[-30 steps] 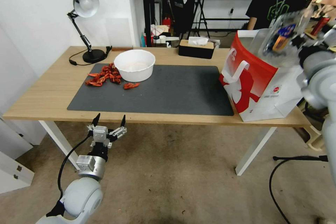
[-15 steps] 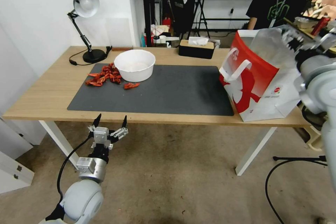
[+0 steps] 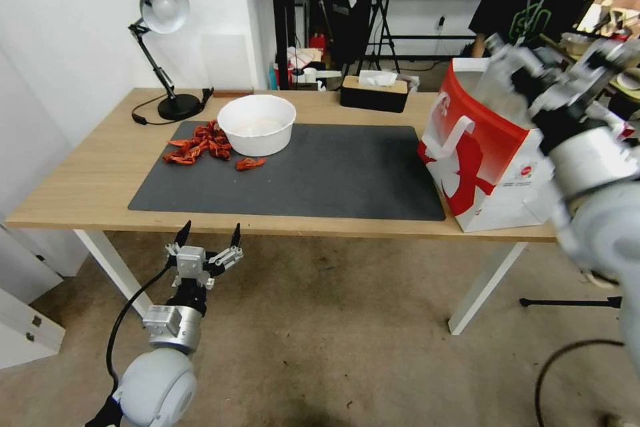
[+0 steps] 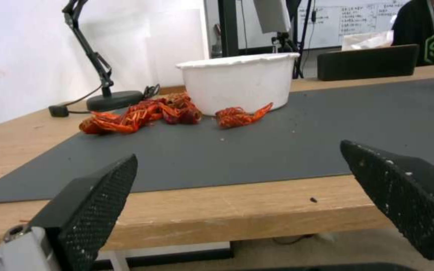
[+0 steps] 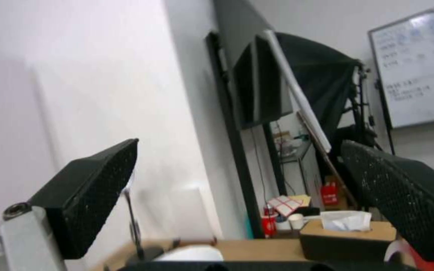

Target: Close the takeout container lid, then place the container into the takeout bag.

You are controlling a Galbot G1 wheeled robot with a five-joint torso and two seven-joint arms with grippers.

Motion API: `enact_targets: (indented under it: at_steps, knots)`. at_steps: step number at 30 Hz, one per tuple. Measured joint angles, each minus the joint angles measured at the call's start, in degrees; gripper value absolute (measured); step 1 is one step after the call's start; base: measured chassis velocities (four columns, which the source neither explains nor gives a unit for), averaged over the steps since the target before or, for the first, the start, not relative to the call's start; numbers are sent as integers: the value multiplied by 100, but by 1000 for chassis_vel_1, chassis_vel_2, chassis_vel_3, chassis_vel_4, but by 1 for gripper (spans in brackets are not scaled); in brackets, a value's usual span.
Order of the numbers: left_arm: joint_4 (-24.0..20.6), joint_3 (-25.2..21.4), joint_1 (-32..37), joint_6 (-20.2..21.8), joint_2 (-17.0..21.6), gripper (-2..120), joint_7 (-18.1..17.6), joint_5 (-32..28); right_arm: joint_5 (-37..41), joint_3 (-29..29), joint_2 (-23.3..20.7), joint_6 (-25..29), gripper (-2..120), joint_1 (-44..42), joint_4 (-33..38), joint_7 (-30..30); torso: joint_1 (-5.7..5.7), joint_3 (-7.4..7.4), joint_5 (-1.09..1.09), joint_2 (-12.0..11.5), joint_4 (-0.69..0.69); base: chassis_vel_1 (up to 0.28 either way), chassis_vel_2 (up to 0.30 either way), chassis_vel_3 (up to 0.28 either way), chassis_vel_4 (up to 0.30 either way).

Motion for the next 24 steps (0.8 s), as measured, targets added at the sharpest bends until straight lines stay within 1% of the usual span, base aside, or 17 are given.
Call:
enact_targets:
  at_steps: [1,2,3,4,6,7,8,9,12,13,14,17,18,19,21,22,24]
  knots:
    - [-2,0,1,0,-8,100,0,4,-216,-28,16,10,100,-91,27,-68,0,0,0,0,0,0,0,0,0]
    - [-2,0,1,0,-8,100,0,4,-216,-28,16,10,100,-91,27,-68,0,0,0,0,0,0,0,0,0]
    - [-2,0,2,0,-18,100,0,9,-444,-64,38,11,100,-200,60,-109,0,0,1,0,0,0,0,0,0]
    - [-3,1,2,1,-36,100,1,15,-835,-128,87,-16,100,-366,109,-115,0,0,1,0,0,0,0,0,0]
    - [-3,12,-1,10,-77,100,2,21,-1869,-304,185,-11,100,-728,134,-84,0,0,0,0,1,0,0,0,0]
    - [-3,12,-1,10,-77,100,2,21,-1869,-304,185,-11,100,-728,134,-84,0,0,0,0,1,0,0,0,0]
    - [-3,16,-2,14,-98,100,2,27,-2425,-391,248,36,100,-944,124,-32,0,0,1,0,0,0,0,0,0]
    - [-3,16,-2,14,-98,100,2,27,-2425,-391,248,36,100,-944,124,-32,0,0,1,0,0,0,0,0,0]
    - [6,18,-5,23,-134,100,2,30,-3607,-673,447,302,100,-1545,32,297,0,0,0,0,0,0,0,0,0]
    - [6,18,-5,23,-134,100,2,30,-3607,-673,447,302,100,-1545,32,297,0,0,0,0,0,0,0,0,0]
    - [12,13,-3,24,-138,100,2,30,-3830,-741,497,387,100,-1691,4,397,0,0,1,0,-1,0,0,0,0]
    - [26,-1,-1,27,-149,100,2,27,-4452,-976,716,846,100,-2179,-179,746,0,0,1,0,2,0,0,0,0]
    - [26,-1,-1,27,-149,100,2,27,-4452,-976,716,846,100,-2179,-179,746,0,0,1,0,2,0,0,0,0]
    - [31,-7,-2,28,-151,100,2,23,-4534,-1019,762,946,100,-2271,-222,805,0,0,1,0,-1,0,0,0,0]
    - [51,-16,-9,30,-156,100,2,14,-4814,-1222,928,1301,100,-2614,-421,1065,1,0,0,0,-1,0,0,0,0]
    - [51,-16,-9,30,-156,100,2,14,-4814,-1222,928,1301,100,-2614,-421,1065,1,0,0,0,-1,0,0,0,0]
    - [73,-16,-21,33,-156,100,2,1,-5029,-1397,1040,1541,100,-2802,-643,1256,1,0,0,0,0,0,0,0,0]
